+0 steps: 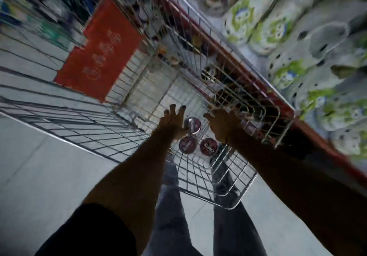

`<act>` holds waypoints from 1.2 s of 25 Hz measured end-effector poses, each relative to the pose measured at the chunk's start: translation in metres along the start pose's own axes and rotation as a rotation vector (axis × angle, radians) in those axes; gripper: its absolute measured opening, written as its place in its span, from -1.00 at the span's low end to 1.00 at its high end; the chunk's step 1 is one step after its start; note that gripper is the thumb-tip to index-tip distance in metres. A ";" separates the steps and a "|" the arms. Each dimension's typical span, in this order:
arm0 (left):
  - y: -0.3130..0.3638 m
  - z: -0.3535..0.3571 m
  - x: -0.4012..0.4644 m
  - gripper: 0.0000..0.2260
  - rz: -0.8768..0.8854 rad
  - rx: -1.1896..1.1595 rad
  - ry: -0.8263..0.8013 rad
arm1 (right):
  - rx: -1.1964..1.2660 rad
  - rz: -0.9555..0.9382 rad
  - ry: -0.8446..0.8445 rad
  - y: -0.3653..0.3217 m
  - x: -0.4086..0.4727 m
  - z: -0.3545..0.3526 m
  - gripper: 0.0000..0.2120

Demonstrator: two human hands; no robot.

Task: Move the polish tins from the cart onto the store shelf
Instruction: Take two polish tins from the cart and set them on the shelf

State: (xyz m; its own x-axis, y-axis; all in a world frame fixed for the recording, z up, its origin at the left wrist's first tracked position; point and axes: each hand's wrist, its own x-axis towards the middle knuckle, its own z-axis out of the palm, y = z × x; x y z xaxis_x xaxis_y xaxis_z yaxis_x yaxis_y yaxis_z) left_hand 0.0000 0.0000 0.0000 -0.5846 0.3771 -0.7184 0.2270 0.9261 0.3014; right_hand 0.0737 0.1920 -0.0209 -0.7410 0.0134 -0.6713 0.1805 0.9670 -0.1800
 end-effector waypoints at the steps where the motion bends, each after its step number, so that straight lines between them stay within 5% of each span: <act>1: 0.005 0.014 0.012 -0.17 -0.001 -0.020 -0.058 | 0.013 0.044 -0.076 0.003 0.009 0.011 -0.23; 4: 0.023 0.043 0.031 -0.16 0.019 -0.002 -0.095 | -0.076 -0.009 -0.139 0.011 0.015 0.018 -0.53; 7: 0.032 0.051 0.040 -0.10 0.075 0.087 -0.026 | -0.152 -0.027 -0.055 0.012 0.017 0.014 -0.59; 13: 0.018 -0.015 0.007 -0.21 0.031 0.071 0.072 | 0.005 0.053 -0.047 -0.012 -0.006 -0.045 -0.31; 19: 0.005 -0.168 -0.079 -0.30 0.029 -0.120 0.369 | 0.205 -0.088 0.243 -0.074 -0.048 -0.189 -0.20; 22: 0.009 -0.243 -0.125 -0.43 0.161 -0.195 0.504 | 0.254 -0.149 0.485 -0.097 -0.078 -0.266 -0.38; 30: 0.093 -0.382 -0.191 -0.33 0.541 -0.321 0.921 | 0.257 -0.146 0.990 -0.088 -0.193 -0.426 -0.26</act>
State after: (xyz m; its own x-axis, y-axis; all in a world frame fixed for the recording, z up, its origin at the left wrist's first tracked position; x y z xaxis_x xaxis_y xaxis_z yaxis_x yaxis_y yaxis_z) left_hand -0.1647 0.0094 0.4045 -0.8542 0.4524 0.2561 0.4924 0.5460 0.6778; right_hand -0.0741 0.2128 0.4307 -0.9461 0.2160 0.2411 0.0922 0.8938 -0.4388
